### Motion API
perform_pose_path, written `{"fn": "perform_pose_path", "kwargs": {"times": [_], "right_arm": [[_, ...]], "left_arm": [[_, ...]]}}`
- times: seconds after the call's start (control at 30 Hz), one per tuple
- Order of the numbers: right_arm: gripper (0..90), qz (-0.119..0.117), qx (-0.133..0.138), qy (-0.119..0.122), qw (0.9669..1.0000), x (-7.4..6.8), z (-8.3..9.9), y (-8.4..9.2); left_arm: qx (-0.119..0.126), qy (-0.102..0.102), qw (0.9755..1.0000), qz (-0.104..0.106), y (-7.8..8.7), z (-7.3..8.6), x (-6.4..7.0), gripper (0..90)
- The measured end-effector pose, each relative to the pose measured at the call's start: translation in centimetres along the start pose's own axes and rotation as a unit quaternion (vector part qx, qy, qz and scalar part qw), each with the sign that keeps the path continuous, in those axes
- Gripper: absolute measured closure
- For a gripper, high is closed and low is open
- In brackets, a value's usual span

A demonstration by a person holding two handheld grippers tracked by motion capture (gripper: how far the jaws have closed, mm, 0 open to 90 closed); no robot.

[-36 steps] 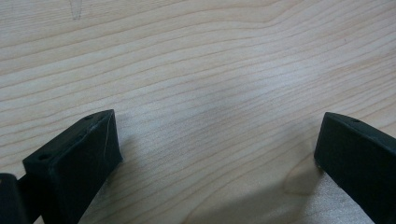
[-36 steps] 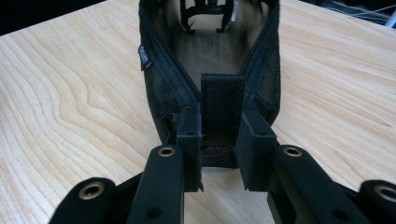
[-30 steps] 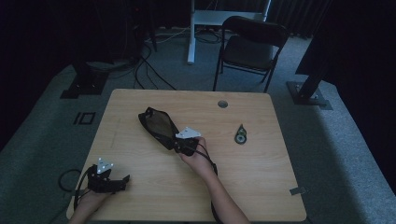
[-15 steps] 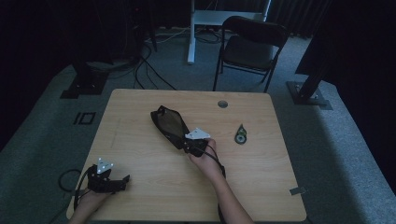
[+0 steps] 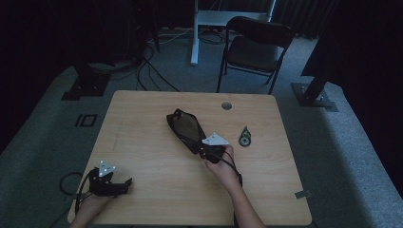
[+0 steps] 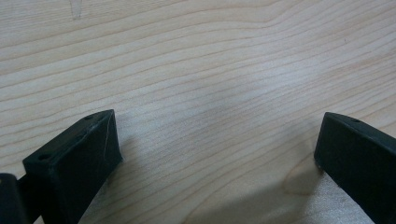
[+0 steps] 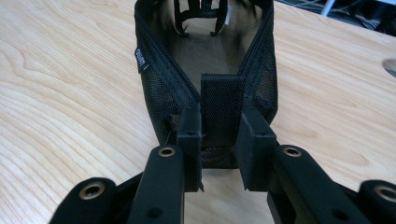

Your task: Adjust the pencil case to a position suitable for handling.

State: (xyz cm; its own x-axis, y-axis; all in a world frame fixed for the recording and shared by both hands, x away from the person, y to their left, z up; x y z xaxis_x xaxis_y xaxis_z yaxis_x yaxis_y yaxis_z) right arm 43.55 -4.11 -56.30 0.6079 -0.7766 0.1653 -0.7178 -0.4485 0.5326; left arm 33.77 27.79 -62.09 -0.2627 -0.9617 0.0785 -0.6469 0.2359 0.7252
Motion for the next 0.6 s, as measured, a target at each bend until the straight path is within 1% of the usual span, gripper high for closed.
{"fn": "perform_pose_path", "kwargs": {"times": [0.27,0.33,0.4,0.53,0.6], "right_arm": [[73.2,0.02,-0.007,-0.011,0.9997,1.8,1.8,1.8],[73.2,0.025,-0.002,-0.019,0.9995,2.2,2.2,2.3],[73.2,0.031,-0.001,-0.019,0.9993,2.5,2.7,2.8],[73.2,0.039,-0.004,-0.031,0.9987,2.9,3.8,3.7],[73.1,0.041,-0.008,-0.03,0.9987,2.9,4.4,4.2]], "left_arm": [[0.0,0.0,1.0,0.0,0.0,0.0,0.0,0.4],[0.0,0.0,1.0,0.0,0.0,0.0,0.0,0.4],[0.0,0.0,1.0,0.0,0.0,0.0,0.0,0.4],[-0.001,-0.001,1.0,0.0,0.0,0.0,0.0,0.4],[-0.001,-0.001,1.0,0.0,0.0,0.0,0.0,0.4]]}}
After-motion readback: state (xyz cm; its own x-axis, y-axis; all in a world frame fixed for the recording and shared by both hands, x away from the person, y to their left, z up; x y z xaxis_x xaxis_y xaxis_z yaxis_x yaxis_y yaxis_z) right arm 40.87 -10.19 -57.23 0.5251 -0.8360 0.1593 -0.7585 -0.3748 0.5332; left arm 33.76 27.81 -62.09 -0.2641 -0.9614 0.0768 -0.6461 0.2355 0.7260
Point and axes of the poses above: each handheld gripper's, and its own axes: y roughly backward along the jaws, z roughly out of its underside, x roughly to its right, the point moved 10 cm from there along -y, roughly forward along the jaws, and after that the axes turned 8 degrees about y, right-handed, at the moved point
